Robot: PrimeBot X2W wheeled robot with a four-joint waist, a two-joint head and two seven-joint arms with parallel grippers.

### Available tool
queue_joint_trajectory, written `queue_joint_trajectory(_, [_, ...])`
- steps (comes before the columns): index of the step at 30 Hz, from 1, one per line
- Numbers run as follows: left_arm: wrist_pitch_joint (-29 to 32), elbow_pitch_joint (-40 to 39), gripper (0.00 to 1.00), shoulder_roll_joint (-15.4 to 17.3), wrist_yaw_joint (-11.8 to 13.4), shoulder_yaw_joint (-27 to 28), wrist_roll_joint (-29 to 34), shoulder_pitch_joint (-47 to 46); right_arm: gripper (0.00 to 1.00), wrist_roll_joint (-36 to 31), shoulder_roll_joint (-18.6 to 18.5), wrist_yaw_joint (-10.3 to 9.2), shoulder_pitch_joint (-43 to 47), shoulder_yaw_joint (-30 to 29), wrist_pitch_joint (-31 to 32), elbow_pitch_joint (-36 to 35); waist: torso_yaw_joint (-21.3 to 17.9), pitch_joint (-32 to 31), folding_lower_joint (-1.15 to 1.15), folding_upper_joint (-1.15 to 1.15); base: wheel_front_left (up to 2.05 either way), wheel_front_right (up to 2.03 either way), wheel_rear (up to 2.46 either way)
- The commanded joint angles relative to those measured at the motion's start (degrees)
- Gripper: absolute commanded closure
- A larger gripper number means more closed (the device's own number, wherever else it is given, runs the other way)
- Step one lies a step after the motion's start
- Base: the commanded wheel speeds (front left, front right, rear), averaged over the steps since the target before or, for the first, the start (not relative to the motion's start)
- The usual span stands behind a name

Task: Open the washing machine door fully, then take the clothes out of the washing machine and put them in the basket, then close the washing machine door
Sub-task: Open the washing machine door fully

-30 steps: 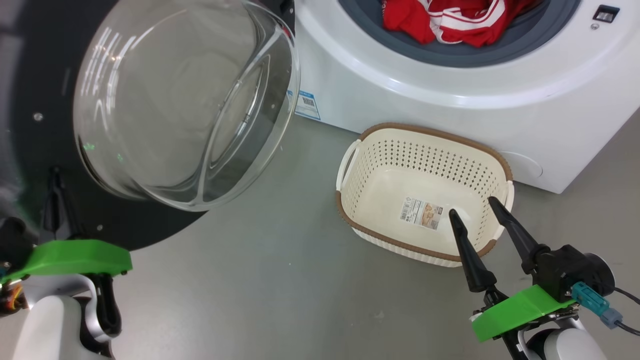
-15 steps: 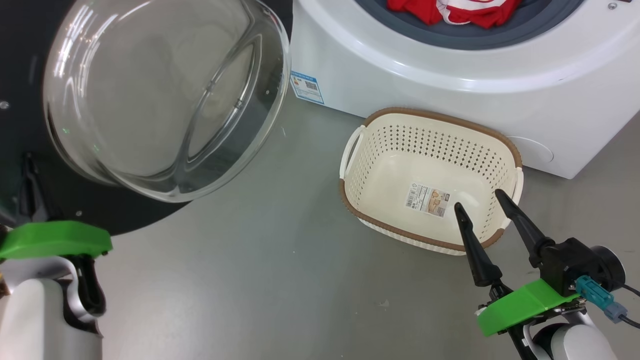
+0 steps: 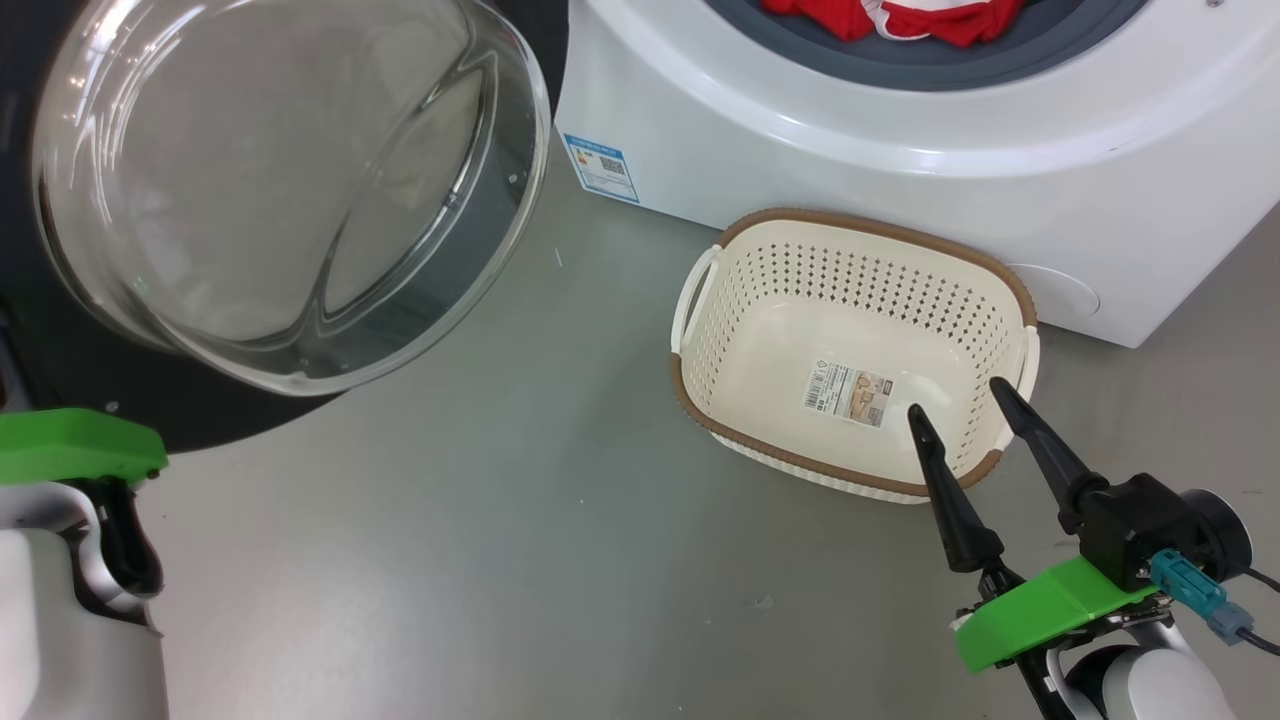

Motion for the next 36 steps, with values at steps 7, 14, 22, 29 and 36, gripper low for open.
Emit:
queue_joint_trajectory(7, [-0.27, -0.11, 1.0, 2.7, -1.45, 3.78, 2.92, -1.14, 0.0, -0.44, 0.22, 0.35, -0.91, 1.75, 0.05, -1.42, 0.03, -0.71, 0.0, 0.0, 0.0, 0.0, 0.0])
queue_joint_trajectory(14, [-0.27, -0.67, 1.0, 1.49, -2.2, 4.7, 5.15, 0.31, 0.0, 0.99, 0.22, 0.35, -0.84, 2.14, -1.07, -0.12, -0.11, -2.3, 0.0, 0.0, 0.0, 0.0, 0.0])
queue_joint_trajectory(22, [-0.27, -4.78, 0.0, -0.28, -4.64, 4.8, 6.11, 3.38, 0.0, 3.43, 0.22, 0.35, -1.04, 2.13, -4.06, 2.6, -1.48, -5.18, 0.0, 0.0, 0.0, 0.0, 0.0])
queue_joint_trajectory(29, [-0.27, -14.22, 0.0, -2.01, -7.06, 3.75, 6.1, 7.43, 0.0, 5.93, 0.22, 0.35, -1.64, 1.43, -7.43, 6.06, -4.04, -8.42, 0.0, 0.0, 0.0, 0.0, 0.0])
queue_joint_trajectory(36, [2.24, -21.1, 0.0, -3.22, -7.91, 0.42, 4.12, 10.38, 0.0, 8.07, 0.22, 0.35, -2.0, -0.69, -10.07, 9.62, -7.04, -11.29, 0.0, 0.0, 0.0, 0.0, 0.0])
